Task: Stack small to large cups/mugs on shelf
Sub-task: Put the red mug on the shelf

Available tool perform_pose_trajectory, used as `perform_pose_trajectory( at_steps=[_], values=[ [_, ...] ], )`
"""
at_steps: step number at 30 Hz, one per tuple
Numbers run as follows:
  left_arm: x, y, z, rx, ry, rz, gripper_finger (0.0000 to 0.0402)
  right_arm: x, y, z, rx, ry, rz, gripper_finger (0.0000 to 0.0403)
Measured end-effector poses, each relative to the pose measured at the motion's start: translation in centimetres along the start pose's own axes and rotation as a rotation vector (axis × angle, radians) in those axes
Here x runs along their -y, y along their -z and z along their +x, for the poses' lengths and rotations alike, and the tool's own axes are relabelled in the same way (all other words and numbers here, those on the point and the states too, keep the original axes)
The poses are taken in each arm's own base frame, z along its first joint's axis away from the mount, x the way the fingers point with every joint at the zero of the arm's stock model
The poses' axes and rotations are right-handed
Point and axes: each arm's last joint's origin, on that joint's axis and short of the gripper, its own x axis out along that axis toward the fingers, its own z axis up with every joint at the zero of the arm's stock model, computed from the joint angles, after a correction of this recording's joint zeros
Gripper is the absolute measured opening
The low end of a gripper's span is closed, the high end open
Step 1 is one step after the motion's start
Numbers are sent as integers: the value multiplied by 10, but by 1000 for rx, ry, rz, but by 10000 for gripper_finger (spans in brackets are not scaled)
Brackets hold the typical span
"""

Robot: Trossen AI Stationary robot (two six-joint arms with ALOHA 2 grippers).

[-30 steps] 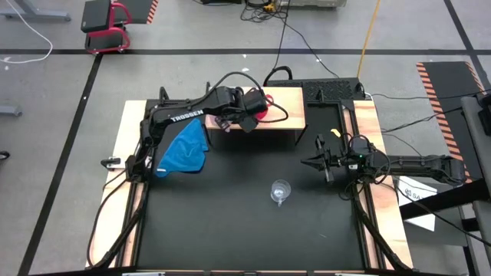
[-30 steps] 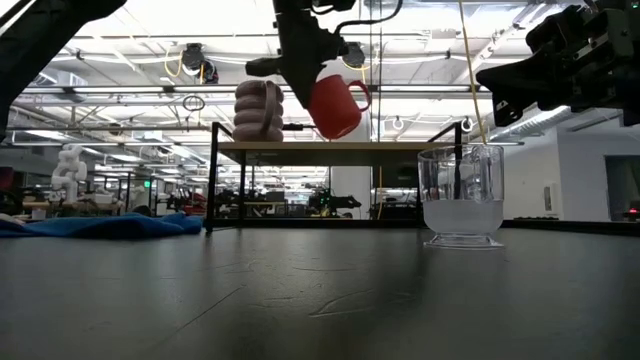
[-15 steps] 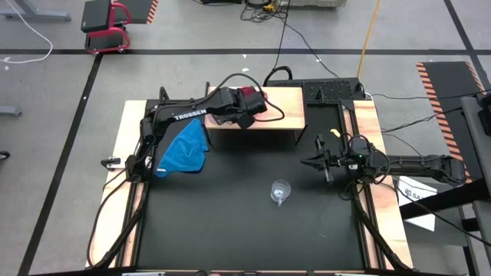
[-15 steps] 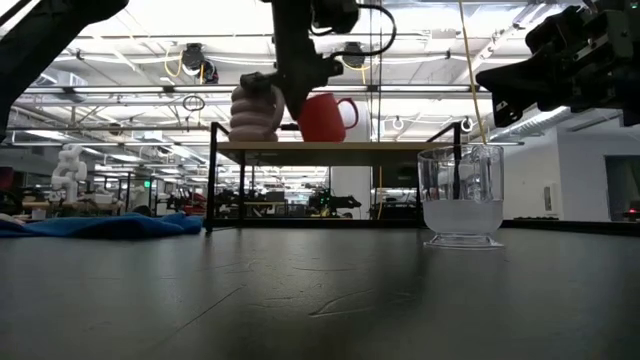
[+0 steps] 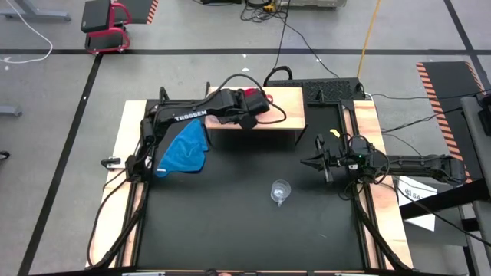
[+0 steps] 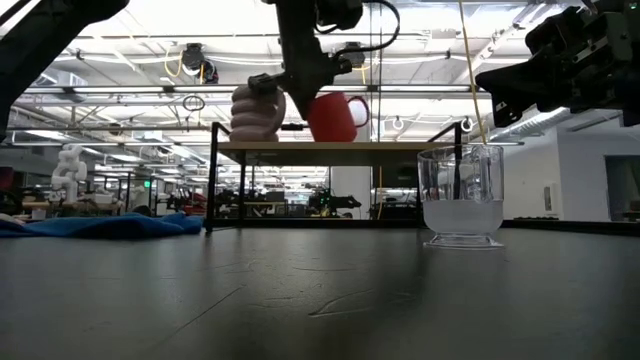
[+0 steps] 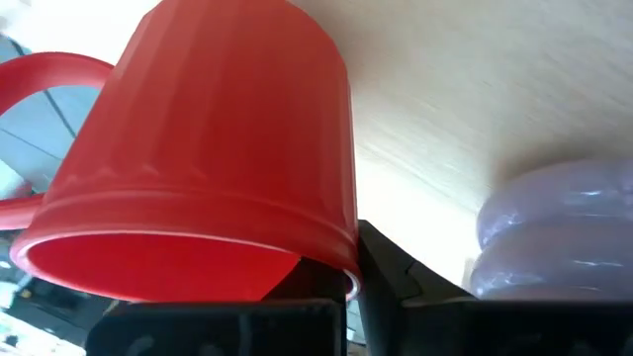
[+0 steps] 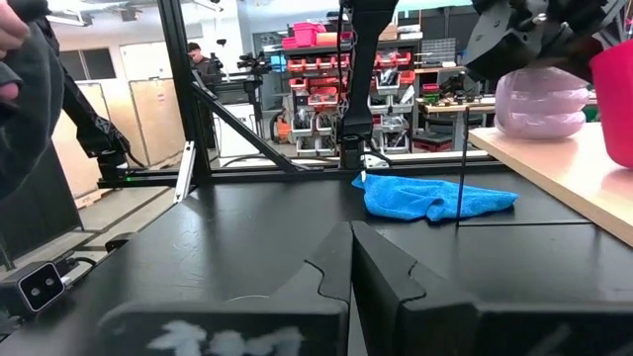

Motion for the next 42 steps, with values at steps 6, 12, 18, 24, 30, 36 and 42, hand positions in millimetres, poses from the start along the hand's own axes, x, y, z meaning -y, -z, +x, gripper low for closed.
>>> perform_pose_trajectory(
  at_steps=[6, 12, 18, 24, 30, 36, 42],
  values=[
    [-2, -3, -1, 6, -24, 34, 6, 0, 0, 0, 0, 0, 0, 0],
    [-4, -10, -7, -30, -54, 47, 6, 0, 1, 0, -10, 1, 4, 0],
    [-2, -17, -14, -80, -60, 18, 6, 0, 2, 0, -23, 2, 8, 0],
    [2, -26, -22, -74, -60, 30, 6, 0, 2, 0, -23, 2, 8, 0],
    [1, -31, -26, -98, -91, -36, 6, 0, 2, 0, -23, 2, 7, 0],
    [1, -34, -28, -33, -83, -151, 6, 0, 2, 0, -23, 2, 1, 0],
    [9, -37, -30, 92, 10, -243, 6, 0, 2, 0, -23, 2, 6, 0]
  ],
)
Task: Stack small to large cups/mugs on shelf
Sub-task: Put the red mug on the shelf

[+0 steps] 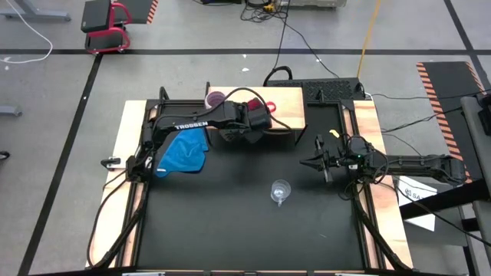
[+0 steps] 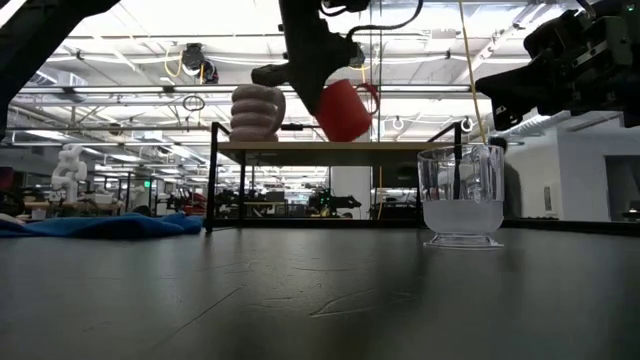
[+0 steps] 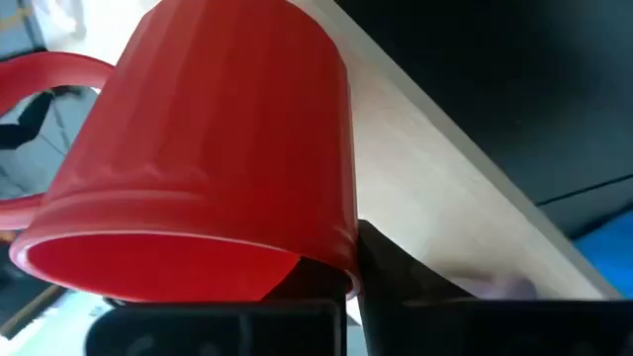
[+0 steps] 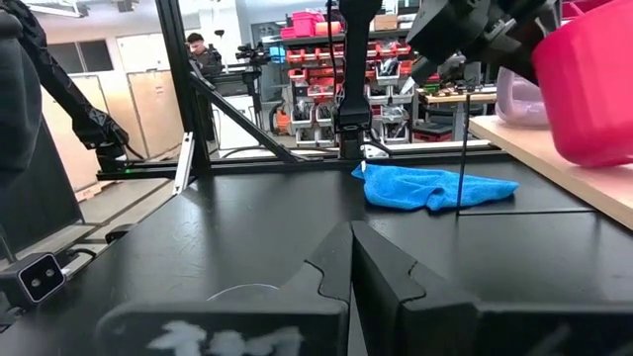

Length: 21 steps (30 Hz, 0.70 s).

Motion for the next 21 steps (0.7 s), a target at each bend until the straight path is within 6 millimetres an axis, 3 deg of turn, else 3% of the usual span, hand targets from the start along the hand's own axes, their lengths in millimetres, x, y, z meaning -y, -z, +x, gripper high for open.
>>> perform_pose_trajectory(
  at_steps=[5, 10, 14, 21],
  values=[
    [5, -1, -6, 26, 37, -53, 6, 0, 0, 0, 0, 0, 2, 0],
    [-7, 13, -28, 90, 36, -150, 6, 0, 0, 0, 0, 0, 4, 0],
    [-17, 44, -70, 215, -38, -248, 6, 0, 0, 0, 0, 0, 26, 0],
    [-13, 110, -142, 476, -221, -431, 6, 0, 0, 0, 2, 0, 24, 0]
  ],
)
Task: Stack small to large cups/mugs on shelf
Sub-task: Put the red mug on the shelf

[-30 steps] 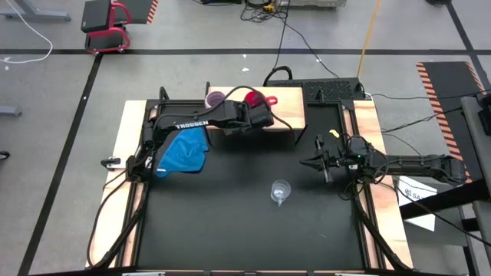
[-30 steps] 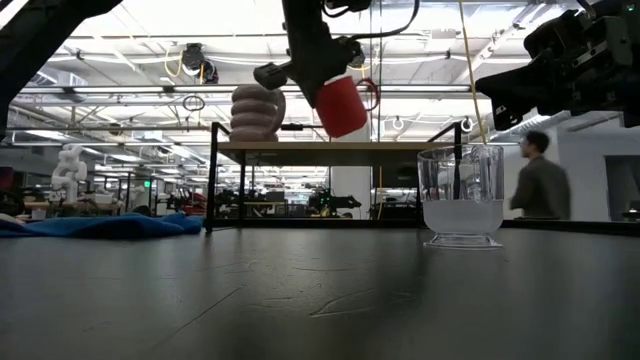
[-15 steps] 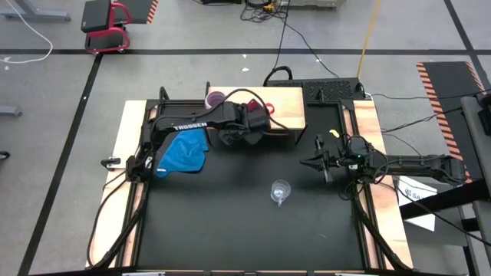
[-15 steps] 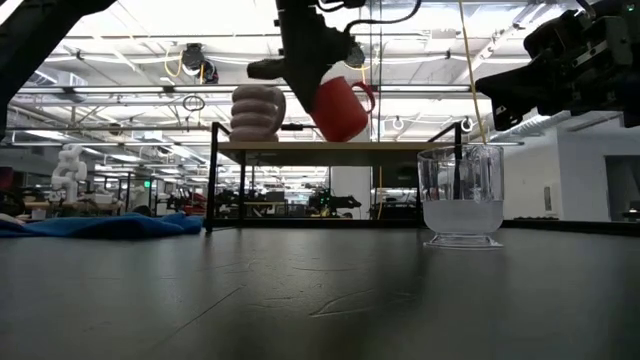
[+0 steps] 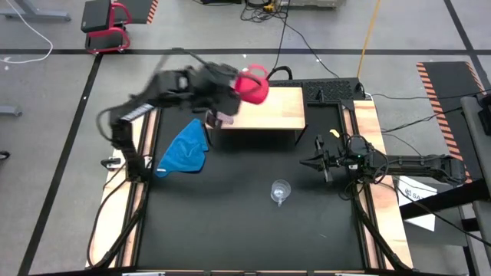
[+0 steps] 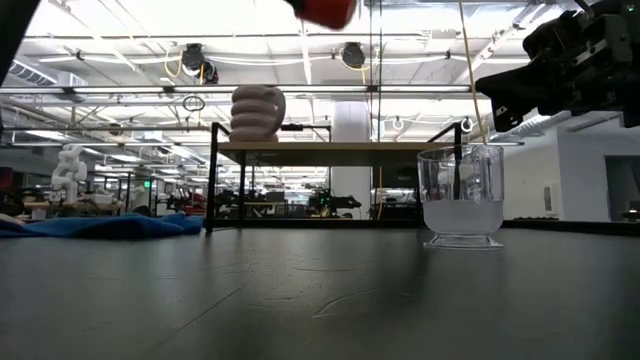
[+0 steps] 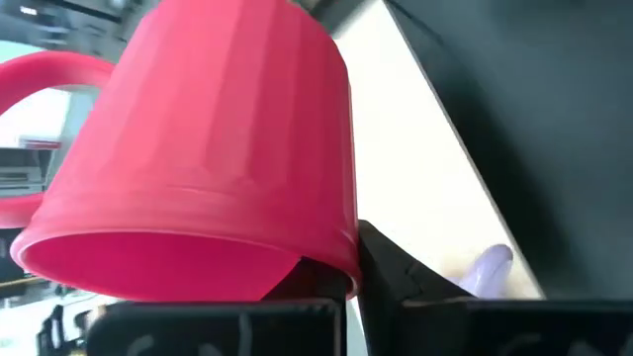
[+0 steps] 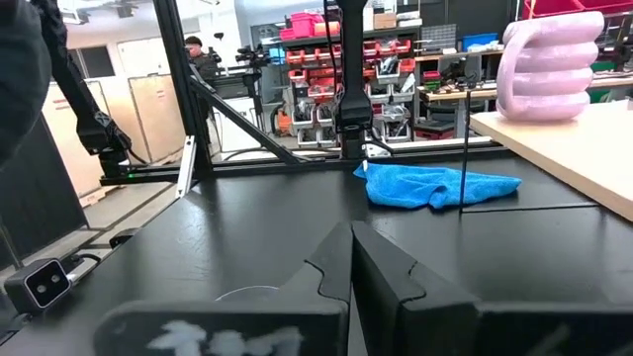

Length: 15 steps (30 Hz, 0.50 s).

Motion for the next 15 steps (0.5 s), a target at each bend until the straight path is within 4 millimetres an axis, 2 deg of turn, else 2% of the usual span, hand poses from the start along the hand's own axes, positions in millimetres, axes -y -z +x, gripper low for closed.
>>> perform_pose_trajectory(
  at_steps=[4, 7, 10, 15],
  values=[
    [-12, 11, -37, 51, -128, -53, 6, 0, -1, 0, 7, -1, -5, 0],
    [-24, 20, -48, 77, -215, -98, 6, 0, -1, 0, 9, -1, -5, 0],
    [-33, 32, -51, 50, -264, -135, 6, 0, -2, 0, 20, -2, -3, 0],
    [-58, 50, -44, 46, -391, -216, 6, 0, -3, 0, 26, -3, -5, 0]
  ],
)
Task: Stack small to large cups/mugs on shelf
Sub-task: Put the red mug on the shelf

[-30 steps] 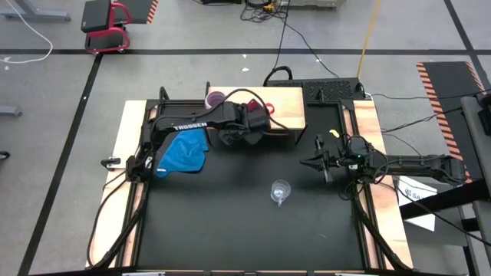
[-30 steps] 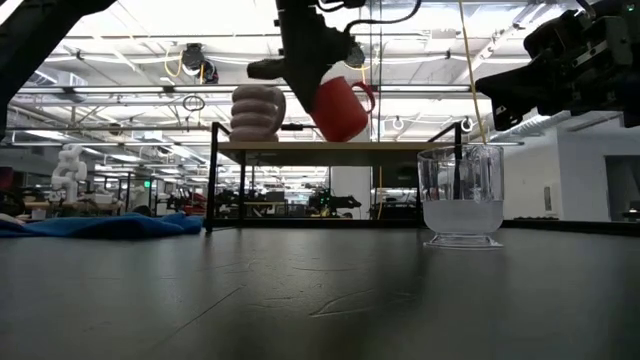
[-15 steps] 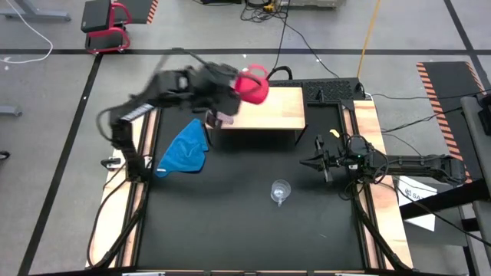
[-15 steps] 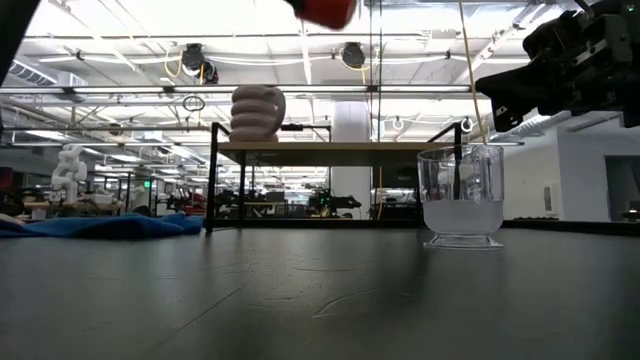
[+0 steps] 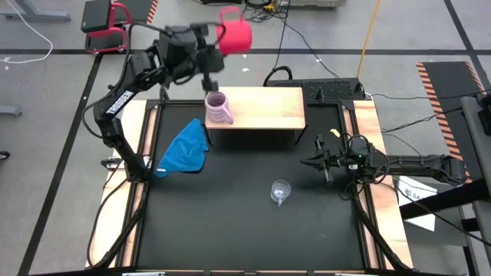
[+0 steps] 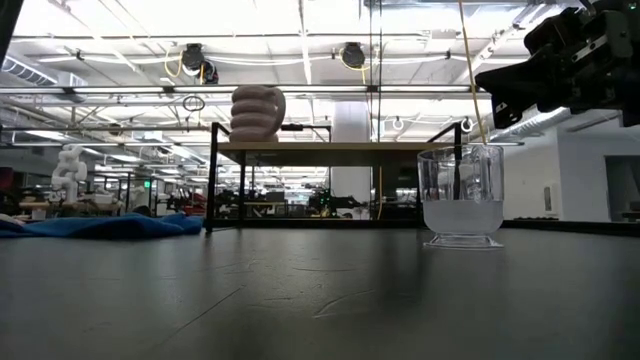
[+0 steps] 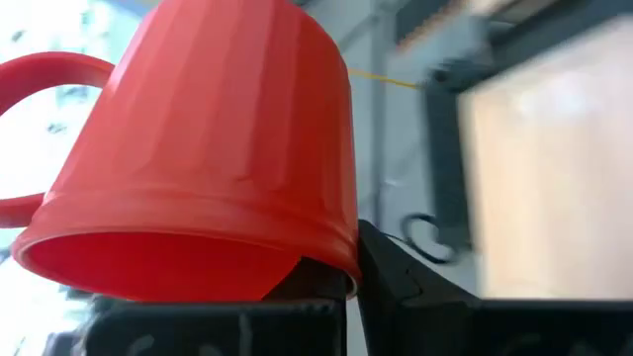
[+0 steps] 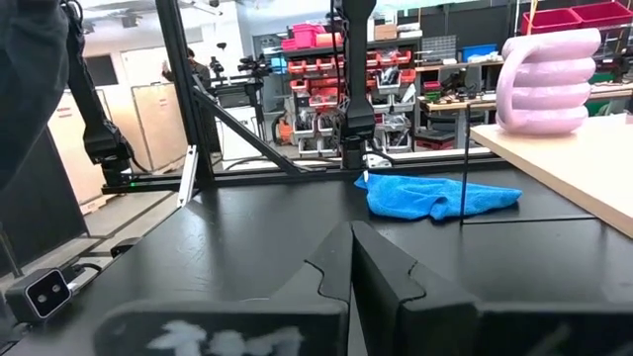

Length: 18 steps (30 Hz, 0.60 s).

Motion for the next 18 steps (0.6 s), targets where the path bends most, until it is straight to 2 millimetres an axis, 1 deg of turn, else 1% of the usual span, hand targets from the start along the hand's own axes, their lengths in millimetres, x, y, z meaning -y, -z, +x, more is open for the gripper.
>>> perform_pose_trajectory(
  at_steps=[2, 5, 8, 11, 15, 18],
  values=[
    [-9, 3, 5, 12, -55, -28, 6, 0, 0, 0, 1, 0, 9, 0],
    [-14, 7, 13, 38, -58, -58, 6, 0, 0, 0, 1, 0, 26, 0],
    [-14, 9, 22, 64, -41, -38, 6, 0, 0, 0, 1, 0, 26, 0],
    [-12, 6, 35, 89, -46, -5, 6, 0, 0, 0, 1, 0, 33, 0],
    [-8, 16, 54, 75, 28, 10, 6, 0, 0, 0, 1, 0, 52, 0],
    [-1, 24, 68, 50, 111, 12, 6, 0, 0, 0, 0, 0, 53, 0]
  ],
)
